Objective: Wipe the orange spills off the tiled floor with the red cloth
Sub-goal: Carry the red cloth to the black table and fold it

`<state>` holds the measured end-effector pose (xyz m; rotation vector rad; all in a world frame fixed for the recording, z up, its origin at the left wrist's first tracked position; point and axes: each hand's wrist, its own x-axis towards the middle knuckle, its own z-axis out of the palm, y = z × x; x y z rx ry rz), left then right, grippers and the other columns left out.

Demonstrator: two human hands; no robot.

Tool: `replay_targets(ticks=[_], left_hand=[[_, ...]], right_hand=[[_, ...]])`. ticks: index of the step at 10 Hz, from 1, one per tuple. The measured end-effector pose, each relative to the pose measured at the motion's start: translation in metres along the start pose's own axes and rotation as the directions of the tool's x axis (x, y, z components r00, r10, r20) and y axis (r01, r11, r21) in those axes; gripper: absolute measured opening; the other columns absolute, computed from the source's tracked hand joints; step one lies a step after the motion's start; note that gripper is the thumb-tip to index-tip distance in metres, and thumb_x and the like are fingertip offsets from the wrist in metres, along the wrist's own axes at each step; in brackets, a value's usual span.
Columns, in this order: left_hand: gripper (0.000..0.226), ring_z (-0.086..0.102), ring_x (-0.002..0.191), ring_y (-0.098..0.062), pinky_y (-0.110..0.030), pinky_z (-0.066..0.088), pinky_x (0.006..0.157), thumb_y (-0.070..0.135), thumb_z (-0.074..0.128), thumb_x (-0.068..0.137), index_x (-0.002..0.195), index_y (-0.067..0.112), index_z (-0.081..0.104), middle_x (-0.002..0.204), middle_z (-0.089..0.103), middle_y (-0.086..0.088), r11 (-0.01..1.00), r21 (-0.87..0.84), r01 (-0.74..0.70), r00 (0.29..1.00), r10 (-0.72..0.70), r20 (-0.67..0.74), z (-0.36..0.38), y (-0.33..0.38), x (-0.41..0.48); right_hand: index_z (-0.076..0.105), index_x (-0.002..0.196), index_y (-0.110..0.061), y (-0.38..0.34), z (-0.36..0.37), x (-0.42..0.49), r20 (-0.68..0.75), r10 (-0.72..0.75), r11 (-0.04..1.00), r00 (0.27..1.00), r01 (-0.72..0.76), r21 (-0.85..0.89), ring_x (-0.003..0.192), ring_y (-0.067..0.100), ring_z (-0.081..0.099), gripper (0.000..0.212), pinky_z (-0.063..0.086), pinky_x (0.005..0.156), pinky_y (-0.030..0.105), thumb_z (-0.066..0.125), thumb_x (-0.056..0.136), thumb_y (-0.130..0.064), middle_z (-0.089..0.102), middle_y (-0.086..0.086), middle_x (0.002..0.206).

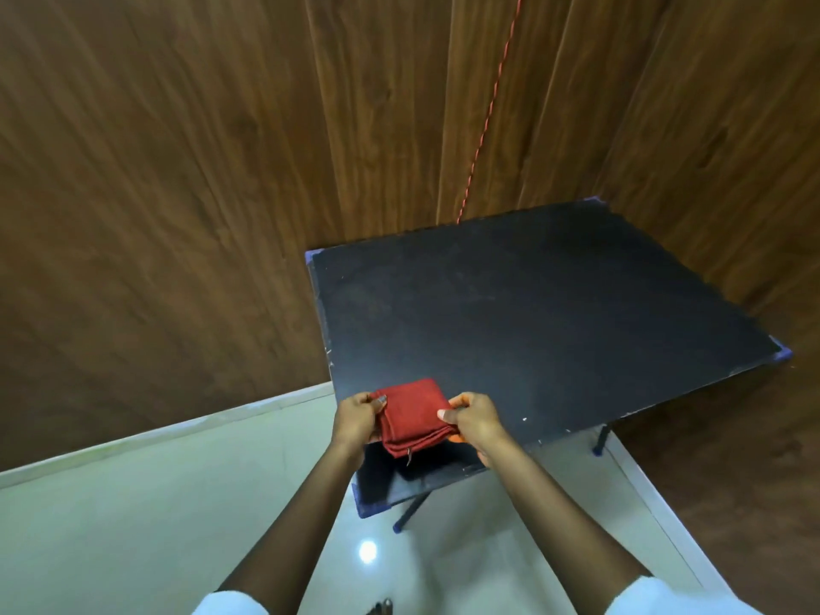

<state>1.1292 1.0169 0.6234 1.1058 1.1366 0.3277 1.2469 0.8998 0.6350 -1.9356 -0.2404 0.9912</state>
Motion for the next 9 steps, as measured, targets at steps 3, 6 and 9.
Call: replay_targets(ticks=[3, 6, 9], left_hand=[[0.043, 0.043, 0.127, -0.032, -0.031, 0.029, 0.108, 0.011, 0.053, 0.094, 0.135, 0.001, 0.046, 0.137, 0.044, -0.015, 0.77, 0.603, -0.208, 0.965, 0.262, -0.002, -0.02, -0.026, 0.033], [0.055, -0.01, 0.147, -0.014, -0.038, -0.007, 0.117, 0.039, 0.02, 0.102, 0.151, 0.024, 0.001, 0.161, -0.004, 0.007, -0.052, 0.836, -0.546, 0.802, 0.255, 0.54, -0.047, -0.064, 0.038], [0.057, -0.012, 0.147, -0.019, -0.044, -0.007, 0.117, 0.039, 0.027, 0.102, 0.152, 0.019, 0.008, 0.161, 0.002, 0.002, -0.029, 0.857, -0.515, 0.84, 0.185, 0.511, -0.038, -0.032, 0.024]], right_hand=[[0.06, 0.113, -0.018, 0.03, 0.032, 0.028, -0.103, -0.115, 0.896, 0.988, 0.059, -0.44, 0.106, 0.026, 0.058, 0.023, 0.045, 0.093, 0.038, 0.055, 0.091, -0.024, 0.063, 0.005, 0.115], [0.011, 0.15, -0.028, 0.063, 0.036, 0.023, 0.335, -0.339, 0.258, 0.879, 0.429, -0.866, 0.146, 0.017, -0.007, 0.053, 0.003, 0.117, 0.043, 0.029, 0.101, -0.019, -0.004, -0.007, 0.159], [0.027, 0.146, -0.027, 0.035, 0.023, 0.016, 0.276, -0.324, 0.632, 0.905, 0.424, -0.649, 0.145, 0.011, -0.004, 0.046, 0.002, 0.116, 0.044, 0.036, 0.101, -0.026, 0.015, -0.009, 0.157]])
